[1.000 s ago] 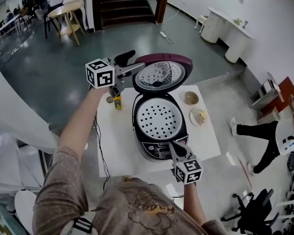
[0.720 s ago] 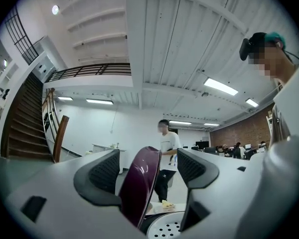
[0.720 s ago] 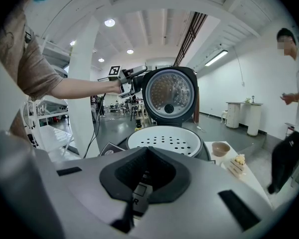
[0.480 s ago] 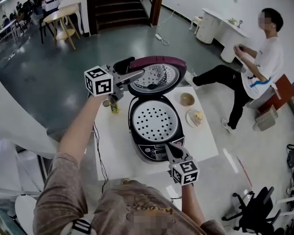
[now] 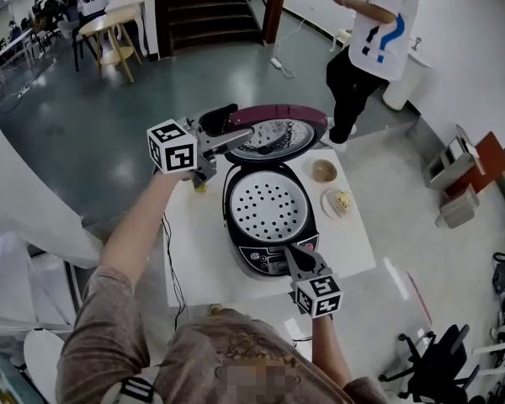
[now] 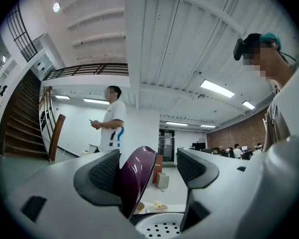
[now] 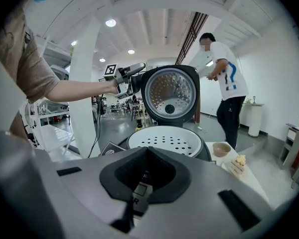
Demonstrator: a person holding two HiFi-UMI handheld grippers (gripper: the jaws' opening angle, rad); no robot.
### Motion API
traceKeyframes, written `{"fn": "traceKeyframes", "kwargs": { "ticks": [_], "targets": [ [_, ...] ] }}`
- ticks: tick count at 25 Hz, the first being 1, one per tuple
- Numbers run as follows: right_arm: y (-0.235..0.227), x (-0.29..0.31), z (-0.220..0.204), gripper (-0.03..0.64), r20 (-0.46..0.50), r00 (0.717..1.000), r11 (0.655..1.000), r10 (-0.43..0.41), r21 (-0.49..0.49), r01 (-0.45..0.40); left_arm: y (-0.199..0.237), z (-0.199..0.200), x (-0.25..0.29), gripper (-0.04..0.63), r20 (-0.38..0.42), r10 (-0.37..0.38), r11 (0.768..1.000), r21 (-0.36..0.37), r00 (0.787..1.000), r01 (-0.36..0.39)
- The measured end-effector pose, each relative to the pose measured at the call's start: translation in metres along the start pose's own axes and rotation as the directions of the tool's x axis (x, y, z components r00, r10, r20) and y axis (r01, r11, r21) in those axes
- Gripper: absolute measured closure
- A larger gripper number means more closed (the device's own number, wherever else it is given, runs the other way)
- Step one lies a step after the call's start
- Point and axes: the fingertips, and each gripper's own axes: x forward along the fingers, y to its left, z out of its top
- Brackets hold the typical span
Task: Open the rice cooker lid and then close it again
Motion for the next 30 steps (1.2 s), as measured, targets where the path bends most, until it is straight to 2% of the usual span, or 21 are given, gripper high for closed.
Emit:
{"fn": "traceKeyframes", "kwargs": {
  "ticks": [3,12,23,30],
  "targets": [
    [0.000,0.000,0.000,0.612,0.000,1.000,1.000,0.002,-0.004,-0.002,-0.014,-0.004,-0.003,0.236,-0.014,-0.020,1.000,0.012,1.000,0.020],
    [0.001,0.000,0.001,0.612,0.000,1.000,1.000,0.007,-0.017,-0.007,-0.062,-0.021,-0.016,0.236,-0.043,-0.088,0.996,-0.015,0.995,0.087],
    [0.003,0.001,-0.001,0.612,0.005,1.000,0.999,0.010,-0.037,-0.010,-0.099,-0.051,-0.029,0.238,-0.087,-0.102,0.995,-0.011,0.991,0.101],
    [0.003,-0.001,0.002,0.612,0.009,1.000,0.999,0.006,-0.044,-0.006,-0.123,-0.076,-0.036,0.242,-0.162,-0.118,0.993,0.011,0.980,0.122]
  ]
}}
